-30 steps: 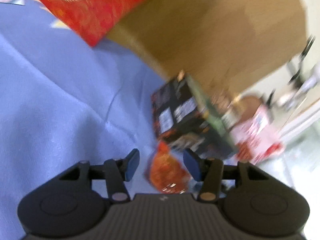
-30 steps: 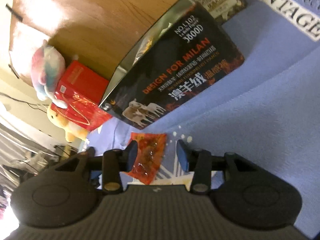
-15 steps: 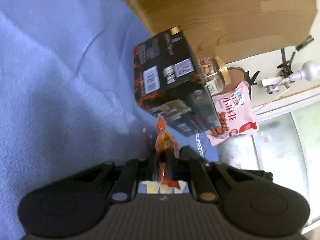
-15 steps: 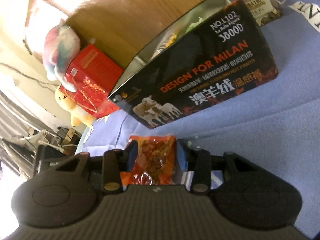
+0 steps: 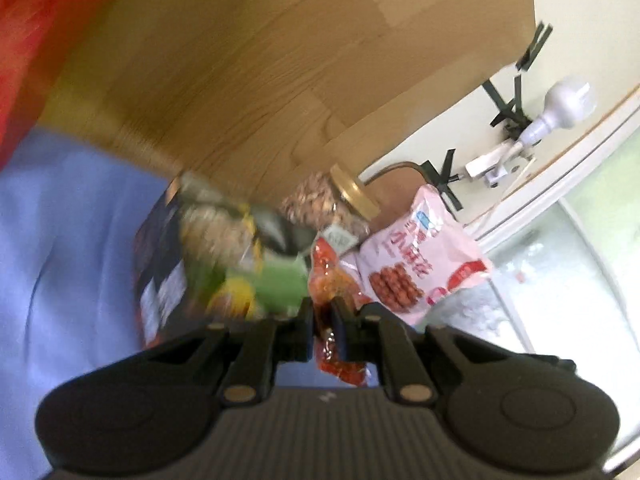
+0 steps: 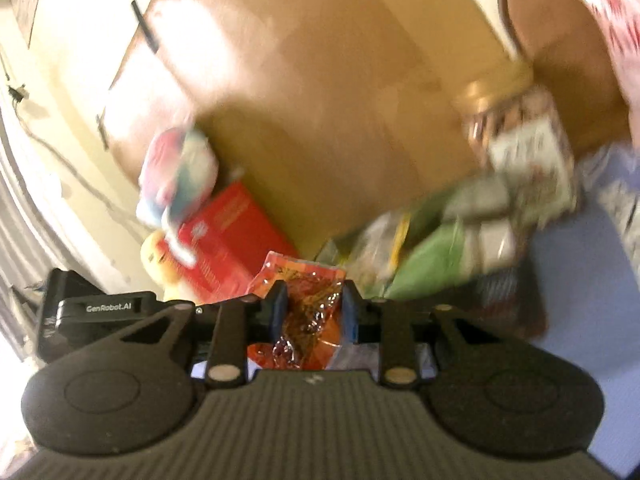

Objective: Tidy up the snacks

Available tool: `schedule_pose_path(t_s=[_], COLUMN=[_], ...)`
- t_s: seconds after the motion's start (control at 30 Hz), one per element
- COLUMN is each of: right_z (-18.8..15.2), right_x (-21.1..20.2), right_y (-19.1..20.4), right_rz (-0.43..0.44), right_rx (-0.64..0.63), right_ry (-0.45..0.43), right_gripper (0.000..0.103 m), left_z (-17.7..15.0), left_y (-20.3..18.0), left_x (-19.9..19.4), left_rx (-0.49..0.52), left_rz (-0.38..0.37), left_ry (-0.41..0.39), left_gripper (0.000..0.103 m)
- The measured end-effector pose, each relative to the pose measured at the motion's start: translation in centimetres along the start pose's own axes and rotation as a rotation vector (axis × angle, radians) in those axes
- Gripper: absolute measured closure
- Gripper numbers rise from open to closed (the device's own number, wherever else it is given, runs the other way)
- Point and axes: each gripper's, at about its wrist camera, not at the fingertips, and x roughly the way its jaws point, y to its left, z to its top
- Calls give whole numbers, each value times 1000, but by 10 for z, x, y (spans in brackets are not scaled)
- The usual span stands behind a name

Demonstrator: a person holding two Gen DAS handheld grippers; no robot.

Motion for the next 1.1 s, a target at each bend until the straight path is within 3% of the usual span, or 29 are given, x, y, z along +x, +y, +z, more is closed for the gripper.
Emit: schedule_pose_path(t_s=[0.17, 0.3, 0.33, 0.47, 0.67, 0.77, 0.87, 1.1], right_z=[24, 27, 22, 15, 5, -16, -43, -102], right_x=[18, 46, 50, 49, 6, -25, -49, -83], right_y=[-28, -39, -40, -38, -27, -14, -6, 7], right_rz=[-83, -133, -144, -174, -171, -181, -208, -288], right_rx=[-40, -79, -98, -144, -134, -156, -160, -87], right_ry=[-21, 23, 26, -35, -151, -179, -189, -112], right_gripper=[71, 66, 62, 61, 61, 60, 56, 56], left_z=[20, 21, 18, 7, -3, -17, -44, -104], left_y=[-15, -11, -10, -15, -37, -50, -67, -83], left_x=[49, 71, 72, 66, 30, 11, -4, -20], left_rx=[90, 107, 116, 207, 284, 308, 376, 426], left_rz=[106, 219, 246, 391, 452, 474, 546, 643], left_ry=[-5, -12, -21, -55, -155, -174, -188, -142], left_gripper=[91, 89, 86, 70, 70, 66, 56, 52])
